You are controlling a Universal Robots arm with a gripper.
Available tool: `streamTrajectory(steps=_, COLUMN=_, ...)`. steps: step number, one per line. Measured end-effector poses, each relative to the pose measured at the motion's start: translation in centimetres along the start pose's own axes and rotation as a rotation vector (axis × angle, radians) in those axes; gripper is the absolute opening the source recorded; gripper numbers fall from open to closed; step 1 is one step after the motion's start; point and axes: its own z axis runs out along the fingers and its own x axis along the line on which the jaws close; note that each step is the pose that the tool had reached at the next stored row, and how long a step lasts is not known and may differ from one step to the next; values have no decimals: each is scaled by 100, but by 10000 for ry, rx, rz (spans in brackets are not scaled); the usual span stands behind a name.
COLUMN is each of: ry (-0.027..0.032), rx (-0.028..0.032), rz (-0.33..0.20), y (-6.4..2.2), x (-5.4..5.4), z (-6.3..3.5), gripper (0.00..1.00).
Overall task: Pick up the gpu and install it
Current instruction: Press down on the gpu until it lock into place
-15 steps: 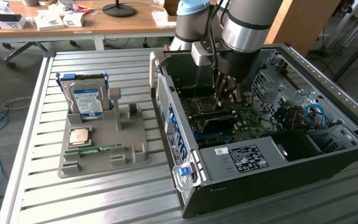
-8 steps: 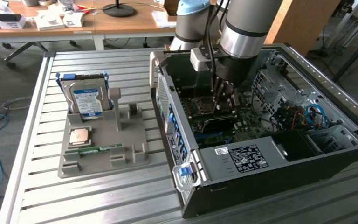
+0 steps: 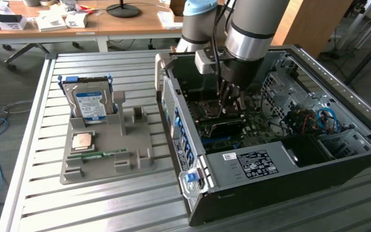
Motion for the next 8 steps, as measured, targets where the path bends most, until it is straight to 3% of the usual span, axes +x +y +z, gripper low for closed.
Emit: streamTrajectory(steps=8, ry=0, rx=0, rz=-1, y=16, x=-44, z=120, gripper=11)
